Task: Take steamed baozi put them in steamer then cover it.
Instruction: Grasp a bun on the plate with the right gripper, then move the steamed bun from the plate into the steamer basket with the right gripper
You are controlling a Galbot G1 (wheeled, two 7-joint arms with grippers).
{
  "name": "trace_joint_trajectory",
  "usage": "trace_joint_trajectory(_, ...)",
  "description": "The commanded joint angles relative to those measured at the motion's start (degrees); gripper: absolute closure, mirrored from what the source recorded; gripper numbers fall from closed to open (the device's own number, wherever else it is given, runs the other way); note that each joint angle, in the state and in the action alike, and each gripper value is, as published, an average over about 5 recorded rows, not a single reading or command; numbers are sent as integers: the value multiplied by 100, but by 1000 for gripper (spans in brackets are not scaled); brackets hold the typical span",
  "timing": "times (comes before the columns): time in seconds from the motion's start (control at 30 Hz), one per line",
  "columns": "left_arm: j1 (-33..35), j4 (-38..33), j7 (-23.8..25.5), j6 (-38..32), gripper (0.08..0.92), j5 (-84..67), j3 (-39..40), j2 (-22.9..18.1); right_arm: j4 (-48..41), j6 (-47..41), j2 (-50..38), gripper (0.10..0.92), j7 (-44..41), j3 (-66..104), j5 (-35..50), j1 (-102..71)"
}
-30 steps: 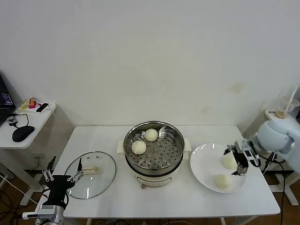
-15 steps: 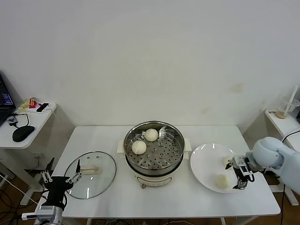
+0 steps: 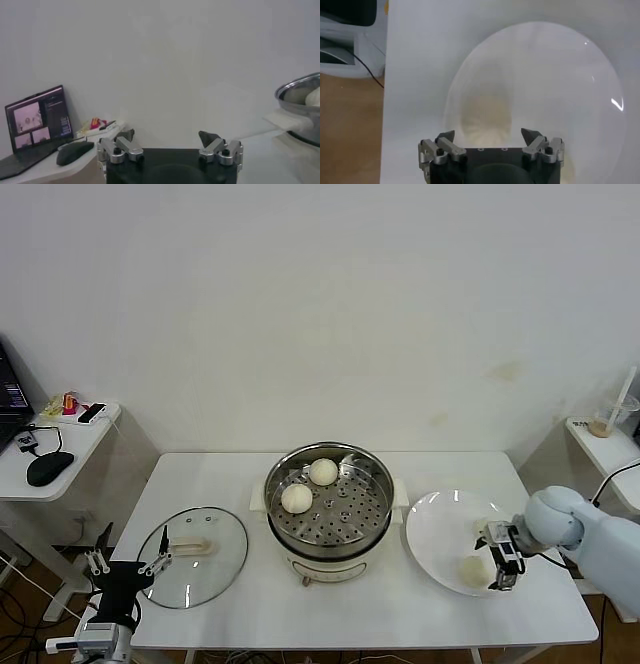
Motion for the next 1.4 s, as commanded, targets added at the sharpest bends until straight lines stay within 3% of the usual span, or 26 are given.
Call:
trace_joint_trajectory(0.03, -10, 26, -7, -9, 177, 3, -7, -8, -300, -10, 253, 211, 89, 34, -46, -92)
trace_joint_trajectory(0.43, 17, -18, -16, -23, 177, -2, -47, -23, -204, -80, 182, 399, -248, 53, 135, 37)
trace_joint_trajectory(0.93, 49, -121, -16, -26, 177, -25, -66, -7, 147, -83, -311, 398, -572, -781, 1039, 2599)
trace_joint_trajectory(1.4, 59, -57, -1, -121, 177, -43, 1, -15, -45, -211, 1129, 396, -147, -2713, 2164, 5301)
